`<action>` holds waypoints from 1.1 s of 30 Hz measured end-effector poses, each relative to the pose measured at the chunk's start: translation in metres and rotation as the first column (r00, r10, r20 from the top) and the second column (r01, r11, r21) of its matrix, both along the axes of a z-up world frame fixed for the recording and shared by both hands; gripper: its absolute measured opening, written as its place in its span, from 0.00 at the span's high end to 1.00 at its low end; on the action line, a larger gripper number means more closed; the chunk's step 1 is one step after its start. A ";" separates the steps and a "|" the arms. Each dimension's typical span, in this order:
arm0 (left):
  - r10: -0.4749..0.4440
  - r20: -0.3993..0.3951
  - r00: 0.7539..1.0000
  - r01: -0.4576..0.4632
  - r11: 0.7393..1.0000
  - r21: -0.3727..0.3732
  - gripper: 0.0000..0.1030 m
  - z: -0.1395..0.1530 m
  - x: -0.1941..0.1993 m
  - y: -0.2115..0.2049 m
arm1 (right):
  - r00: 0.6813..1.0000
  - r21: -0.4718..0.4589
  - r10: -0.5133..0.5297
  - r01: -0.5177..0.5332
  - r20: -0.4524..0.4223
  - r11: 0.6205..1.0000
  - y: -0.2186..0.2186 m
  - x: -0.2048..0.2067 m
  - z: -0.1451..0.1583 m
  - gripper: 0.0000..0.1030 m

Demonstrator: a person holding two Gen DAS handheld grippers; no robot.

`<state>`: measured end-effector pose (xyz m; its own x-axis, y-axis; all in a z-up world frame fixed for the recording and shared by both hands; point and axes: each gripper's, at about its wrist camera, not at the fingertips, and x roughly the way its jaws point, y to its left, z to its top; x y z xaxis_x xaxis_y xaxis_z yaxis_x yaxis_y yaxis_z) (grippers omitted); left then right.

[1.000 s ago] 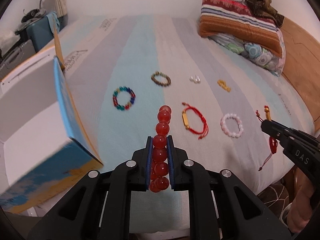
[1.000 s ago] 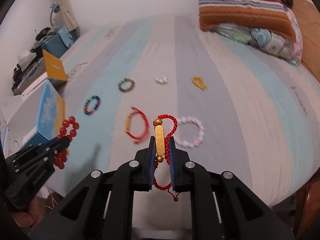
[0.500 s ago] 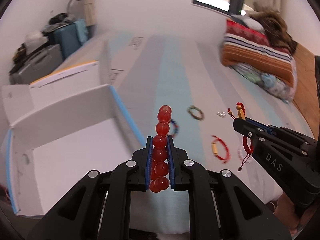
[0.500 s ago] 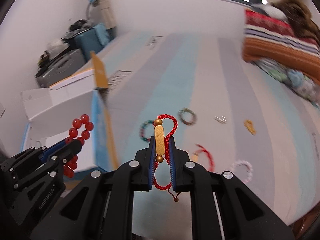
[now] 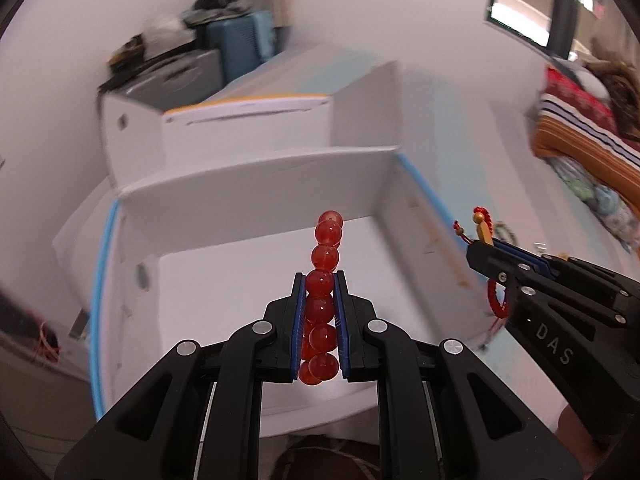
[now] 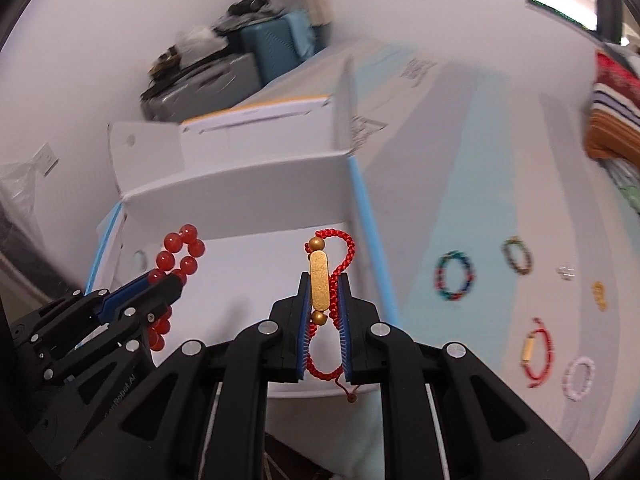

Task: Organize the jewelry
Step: 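Carry both bracelets into the white box and open both tools to release them, then withdraw both tools from the box back over the bed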

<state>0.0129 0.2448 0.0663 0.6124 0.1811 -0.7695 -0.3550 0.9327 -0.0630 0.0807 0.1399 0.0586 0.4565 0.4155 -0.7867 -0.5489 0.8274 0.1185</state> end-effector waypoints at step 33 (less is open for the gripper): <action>0.126 -0.140 0.982 -0.127 0.992 -0.004 0.75 -0.053 -0.012 0.055 | 0.991 -0.083 0.042 -0.053 -0.123 0.995 0.059 0.007 -0.063 0.58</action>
<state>0.0006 0.2993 0.0134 0.4717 0.2400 -0.8485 -0.4762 0.8792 -0.0161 0.0877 0.1986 -0.0044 0.3368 0.3633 -0.8687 -0.5738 0.8107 0.1166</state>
